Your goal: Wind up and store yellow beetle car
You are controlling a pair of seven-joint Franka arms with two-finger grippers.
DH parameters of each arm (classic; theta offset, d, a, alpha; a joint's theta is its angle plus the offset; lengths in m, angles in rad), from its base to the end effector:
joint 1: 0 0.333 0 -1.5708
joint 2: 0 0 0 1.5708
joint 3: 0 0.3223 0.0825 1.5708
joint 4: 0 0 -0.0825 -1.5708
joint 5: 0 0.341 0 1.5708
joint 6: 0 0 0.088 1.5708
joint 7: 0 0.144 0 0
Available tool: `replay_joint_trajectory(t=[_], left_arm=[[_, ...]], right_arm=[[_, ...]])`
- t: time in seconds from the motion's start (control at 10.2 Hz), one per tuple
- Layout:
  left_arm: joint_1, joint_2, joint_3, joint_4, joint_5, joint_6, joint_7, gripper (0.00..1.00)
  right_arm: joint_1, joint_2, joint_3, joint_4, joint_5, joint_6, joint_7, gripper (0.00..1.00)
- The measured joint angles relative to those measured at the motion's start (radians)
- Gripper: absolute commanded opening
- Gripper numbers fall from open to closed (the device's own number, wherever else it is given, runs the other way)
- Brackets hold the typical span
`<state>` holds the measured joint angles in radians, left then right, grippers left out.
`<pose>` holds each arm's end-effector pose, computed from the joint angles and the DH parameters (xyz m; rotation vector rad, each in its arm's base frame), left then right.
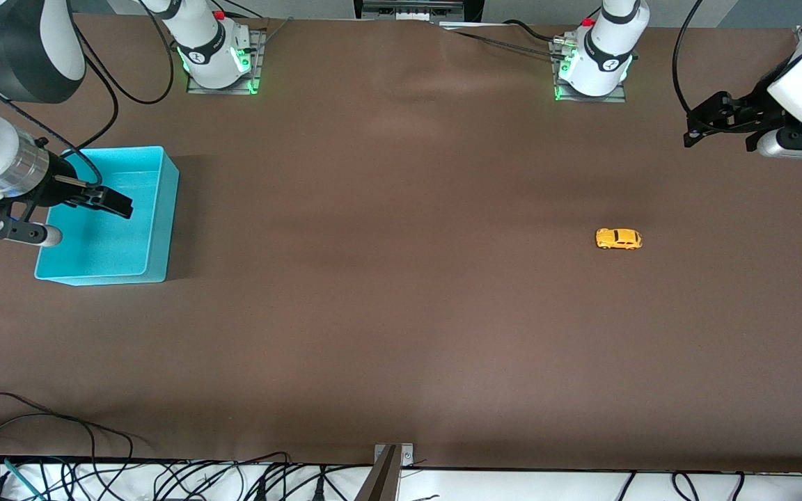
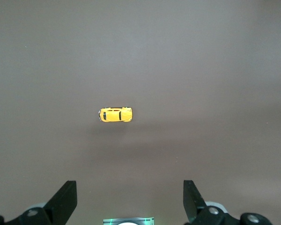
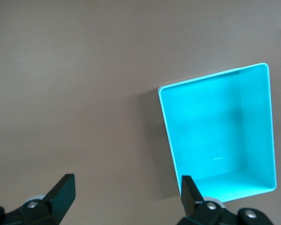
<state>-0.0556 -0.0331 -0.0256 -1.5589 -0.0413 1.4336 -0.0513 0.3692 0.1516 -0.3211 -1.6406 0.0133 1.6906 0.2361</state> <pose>0.4810 -0.0458 0.6042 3.1036 -0.0522 -0.1470 0.5515 0.0380 0.4965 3.0772 -0.2917 -0.1361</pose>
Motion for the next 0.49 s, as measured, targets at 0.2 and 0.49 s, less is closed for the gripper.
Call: replay_joint_trajectory(t=[0.2, 0.49], left_arm=[[0.000, 0.000, 0.000, 0.000, 0.000, 0.000, 0.000, 1.00], [0.000, 0.000, 0.000, 0.000, 0.000, 0.000, 0.000, 1.00]], right_arm=[[0.007, 0.008, 0.003, 0.000, 0.001, 0.003, 0.000, 1.00], [0.025, 0.009, 0.004, 0.000, 0.001, 0.006, 0.002, 1.00]])
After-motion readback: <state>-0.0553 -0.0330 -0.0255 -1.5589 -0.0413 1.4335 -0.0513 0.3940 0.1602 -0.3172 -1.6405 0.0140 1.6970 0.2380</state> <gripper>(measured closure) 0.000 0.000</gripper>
